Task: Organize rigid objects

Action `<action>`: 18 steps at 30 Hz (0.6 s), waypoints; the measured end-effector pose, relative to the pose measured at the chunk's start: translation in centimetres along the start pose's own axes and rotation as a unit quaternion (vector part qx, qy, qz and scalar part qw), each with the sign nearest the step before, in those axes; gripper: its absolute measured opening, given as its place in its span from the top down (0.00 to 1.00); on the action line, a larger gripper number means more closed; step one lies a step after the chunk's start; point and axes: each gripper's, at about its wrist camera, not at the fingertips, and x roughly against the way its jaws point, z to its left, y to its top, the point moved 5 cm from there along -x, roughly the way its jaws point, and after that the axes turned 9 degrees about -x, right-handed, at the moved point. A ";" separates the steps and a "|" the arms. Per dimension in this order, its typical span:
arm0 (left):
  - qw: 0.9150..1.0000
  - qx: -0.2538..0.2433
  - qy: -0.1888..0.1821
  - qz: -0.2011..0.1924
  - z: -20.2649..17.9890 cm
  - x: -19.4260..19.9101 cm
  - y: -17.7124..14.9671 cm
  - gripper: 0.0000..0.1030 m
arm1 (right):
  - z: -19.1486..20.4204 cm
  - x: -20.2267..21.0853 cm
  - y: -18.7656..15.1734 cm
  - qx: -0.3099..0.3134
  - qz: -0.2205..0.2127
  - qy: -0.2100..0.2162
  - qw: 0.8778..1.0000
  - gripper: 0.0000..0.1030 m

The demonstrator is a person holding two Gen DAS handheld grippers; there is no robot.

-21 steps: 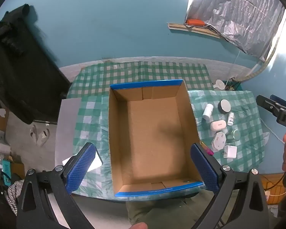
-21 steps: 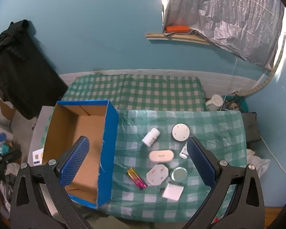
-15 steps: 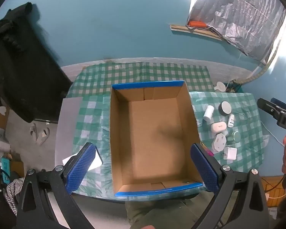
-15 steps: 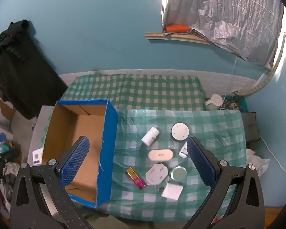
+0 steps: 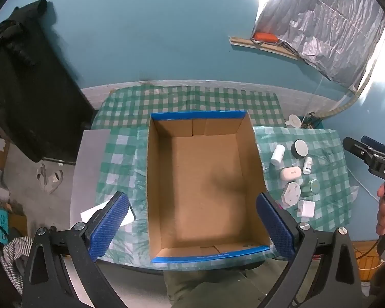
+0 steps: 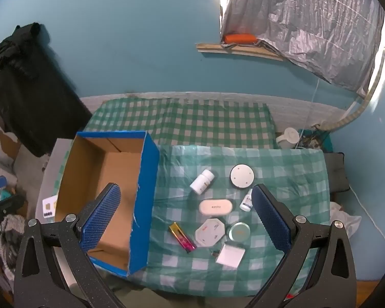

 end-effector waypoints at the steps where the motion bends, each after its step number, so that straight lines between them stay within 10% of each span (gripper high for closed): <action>1: 1.000 -0.001 0.001 0.000 0.0 0.0 0.0 0.03 | 0.2 -0.1 0.2 -0.001 0.000 0.000 1.000 0.02; 18: 1.000 -0.010 0.001 0.007 0.1 0.1 -0.9 0.03 | 0.1 0.5 -0.3 0.007 0.002 -0.003 1.000 0.02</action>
